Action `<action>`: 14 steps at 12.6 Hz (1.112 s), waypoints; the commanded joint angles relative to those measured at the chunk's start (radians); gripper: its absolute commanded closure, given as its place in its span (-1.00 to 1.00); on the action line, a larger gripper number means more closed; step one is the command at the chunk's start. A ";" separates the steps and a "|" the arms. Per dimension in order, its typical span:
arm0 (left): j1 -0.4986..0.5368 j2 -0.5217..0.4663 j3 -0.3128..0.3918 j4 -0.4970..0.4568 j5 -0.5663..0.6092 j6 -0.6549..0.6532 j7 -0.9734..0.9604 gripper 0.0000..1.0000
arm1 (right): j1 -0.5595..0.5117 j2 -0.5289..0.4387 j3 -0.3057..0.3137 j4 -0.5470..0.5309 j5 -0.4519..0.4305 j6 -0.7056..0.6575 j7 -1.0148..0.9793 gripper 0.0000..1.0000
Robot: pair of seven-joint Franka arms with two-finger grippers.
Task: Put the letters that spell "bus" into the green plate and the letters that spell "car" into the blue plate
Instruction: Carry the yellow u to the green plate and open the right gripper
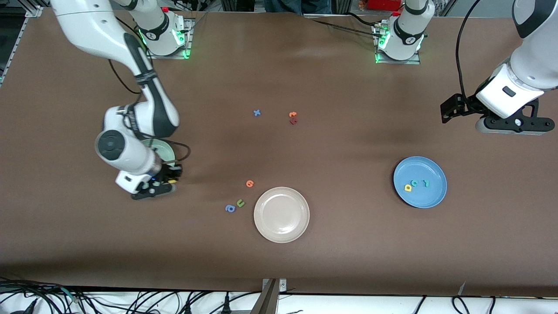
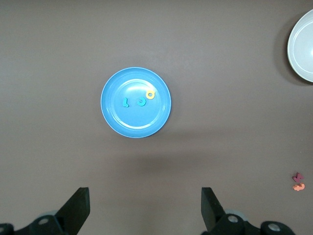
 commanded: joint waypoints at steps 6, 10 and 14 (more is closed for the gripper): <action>0.002 0.003 0.001 0.022 -0.027 -0.022 -0.004 -1.00 | -0.044 -0.071 -0.036 -0.227 0.007 0.085 -0.171 -0.87; 0.005 0.003 0.001 0.022 -0.028 -0.022 -0.004 -1.00 | -0.046 -0.170 -0.037 -0.193 0.014 0.009 -0.157 -0.99; 0.013 0.003 0.002 0.022 -0.030 -0.023 0.006 -1.00 | -0.061 -0.295 -0.036 0.040 0.001 -0.405 -0.079 -0.99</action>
